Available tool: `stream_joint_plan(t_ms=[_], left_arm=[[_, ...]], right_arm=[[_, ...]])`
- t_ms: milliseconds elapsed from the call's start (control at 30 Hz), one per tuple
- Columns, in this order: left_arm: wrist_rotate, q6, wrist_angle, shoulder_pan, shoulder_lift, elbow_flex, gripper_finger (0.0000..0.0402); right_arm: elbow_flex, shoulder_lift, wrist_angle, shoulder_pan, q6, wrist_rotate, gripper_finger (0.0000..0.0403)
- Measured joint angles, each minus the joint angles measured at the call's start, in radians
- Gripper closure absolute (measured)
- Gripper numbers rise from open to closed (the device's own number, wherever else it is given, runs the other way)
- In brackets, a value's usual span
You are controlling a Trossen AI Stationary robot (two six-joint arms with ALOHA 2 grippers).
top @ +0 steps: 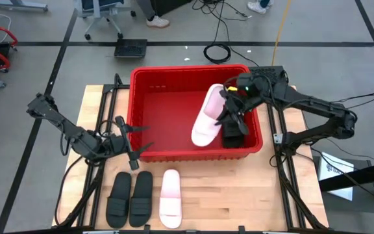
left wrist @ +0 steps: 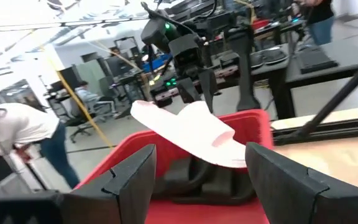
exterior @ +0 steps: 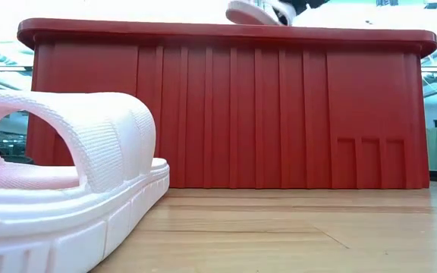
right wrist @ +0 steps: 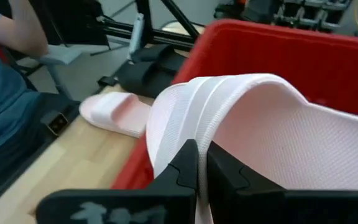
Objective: Pick and place slides into bin
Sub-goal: Put the right pink slide into the red container
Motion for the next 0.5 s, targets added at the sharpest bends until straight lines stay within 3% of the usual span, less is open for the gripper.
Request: stream_joint_plan(t_ms=[233,500], left_arm=[[0.033,0.039,-0.006,0.105,-0.028,0.000,0.0149],[0.248,0.024,-0.058,0.243,-0.066,0.000,0.0149]], right_arm=[[0.113,0.129,-0.182,-0.115,-0.139,-0.043,0.0399],[0.281,0.329,-0.418,-0.209,-0.308,-0.041,0.0399]])
